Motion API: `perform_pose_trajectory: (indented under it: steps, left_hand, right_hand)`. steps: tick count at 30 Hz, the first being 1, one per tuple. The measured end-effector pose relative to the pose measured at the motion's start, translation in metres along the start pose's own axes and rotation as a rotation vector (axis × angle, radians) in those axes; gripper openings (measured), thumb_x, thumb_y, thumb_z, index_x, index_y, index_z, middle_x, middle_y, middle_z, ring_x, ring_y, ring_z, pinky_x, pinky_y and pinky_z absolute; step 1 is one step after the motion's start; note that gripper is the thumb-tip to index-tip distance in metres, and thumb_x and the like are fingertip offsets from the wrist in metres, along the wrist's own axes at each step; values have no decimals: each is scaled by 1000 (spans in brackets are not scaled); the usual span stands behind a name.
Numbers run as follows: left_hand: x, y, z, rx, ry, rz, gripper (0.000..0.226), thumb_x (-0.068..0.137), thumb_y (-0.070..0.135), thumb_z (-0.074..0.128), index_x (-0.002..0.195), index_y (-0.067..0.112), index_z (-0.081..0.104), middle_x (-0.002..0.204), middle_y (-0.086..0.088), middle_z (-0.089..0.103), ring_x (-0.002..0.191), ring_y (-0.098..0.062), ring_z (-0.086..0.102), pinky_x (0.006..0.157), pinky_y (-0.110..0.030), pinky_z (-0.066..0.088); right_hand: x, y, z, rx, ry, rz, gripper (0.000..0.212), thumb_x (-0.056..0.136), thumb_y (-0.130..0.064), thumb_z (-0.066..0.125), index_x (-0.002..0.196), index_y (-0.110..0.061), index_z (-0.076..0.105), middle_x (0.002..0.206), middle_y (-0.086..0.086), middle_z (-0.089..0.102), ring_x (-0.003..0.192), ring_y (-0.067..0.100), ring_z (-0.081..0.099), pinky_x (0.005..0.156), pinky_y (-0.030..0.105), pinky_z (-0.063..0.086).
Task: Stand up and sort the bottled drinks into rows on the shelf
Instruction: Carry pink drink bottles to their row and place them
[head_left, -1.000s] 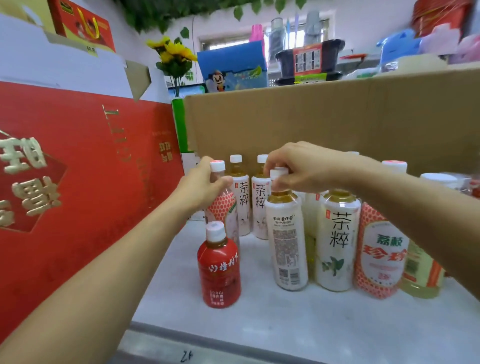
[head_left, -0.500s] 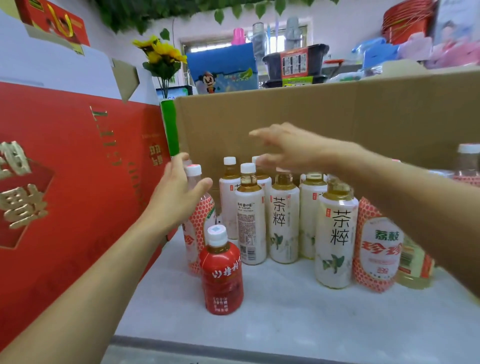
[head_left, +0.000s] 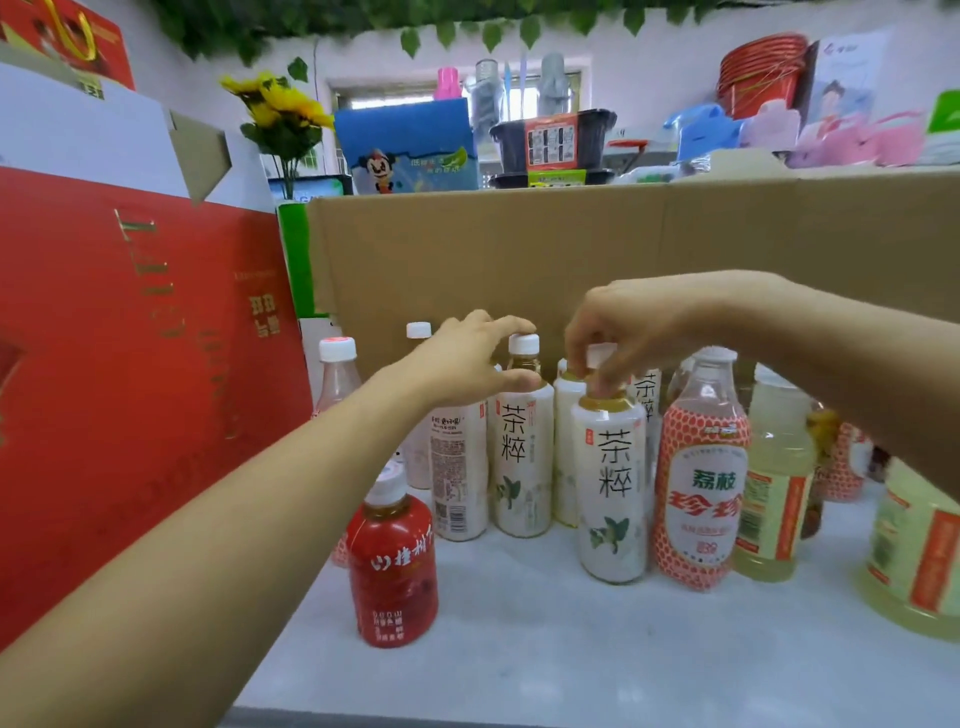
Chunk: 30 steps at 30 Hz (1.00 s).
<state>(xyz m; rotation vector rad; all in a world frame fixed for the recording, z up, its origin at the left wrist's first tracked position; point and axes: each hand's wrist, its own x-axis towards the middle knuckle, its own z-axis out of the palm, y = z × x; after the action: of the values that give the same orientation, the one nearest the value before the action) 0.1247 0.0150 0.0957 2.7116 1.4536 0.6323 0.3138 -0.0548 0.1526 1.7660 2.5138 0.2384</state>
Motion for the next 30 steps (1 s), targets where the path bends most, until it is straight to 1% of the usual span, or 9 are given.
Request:
perform_pose_trajectory:
  steps: [4,7,11,15,18,22,24,26,30]
  left_hand:
    - [5,-1,-1,-238,48,-11,38,89,38,71,123,33,56,106,5,64,93,-9,59,79,-24,47]
    - [4,-5,-1,-225,66,-46,34,91,32,69,122,33,55,110,5,64,98,-12,59,78,-25,45]
    - [-1,-3,0,-225,18,-69,48,89,42,69,132,34,50,126,2,59,114,-15,57,97,-34,46]
    - [-22,0,-1,-118,80,-17,51,95,38,63,142,31,45,142,2,51,128,-15,46,99,-28,35]
    - [-50,-9,-2,10,339,48,46,95,30,64,139,23,52,145,1,50,140,-15,36,111,-30,26]
    - [-82,-42,-3,7,820,-26,49,92,26,66,138,18,50,140,-4,50,134,-20,39,111,-33,29]
    - [-87,-59,-4,-250,794,-207,57,93,33,64,144,21,41,143,-2,46,131,-16,41,109,-31,32]
    - [-87,-75,-3,-535,664,-330,57,94,45,61,143,26,40,140,0,50,127,-16,49,108,-41,41]
    - [-86,-91,4,-677,461,-342,44,97,51,52,129,21,53,119,0,66,110,-14,63,100,-44,50]
  right_hand:
    - [15,-5,11,113,126,-101,6,83,-28,75,87,-30,71,85,-11,61,82,9,59,64,28,45]
    - [25,-5,19,156,173,-114,9,85,-25,73,94,-25,71,84,-9,59,77,7,54,61,25,37]
    - [25,-3,27,150,179,-112,25,90,-28,68,114,-32,65,100,-12,54,99,15,54,77,31,41]
    - [0,5,28,25,252,-62,55,91,-41,64,142,-44,42,134,-12,52,122,14,45,102,40,38]
    - [-32,20,30,121,476,8,53,90,-43,63,140,-41,46,145,-12,46,134,13,37,111,43,30]
    - [-58,38,54,491,708,156,58,89,-39,63,143,-28,45,140,-1,50,125,14,46,104,38,40]
    - [-59,41,70,675,693,228,64,89,-40,62,147,-26,37,133,0,55,117,15,54,97,38,47]
    - [-58,40,82,915,667,258,63,91,-40,61,147,-26,35,124,2,61,107,16,63,87,37,53]
    - [-52,37,100,1124,702,322,45,97,-38,56,135,-17,45,105,7,70,93,18,71,83,41,57]
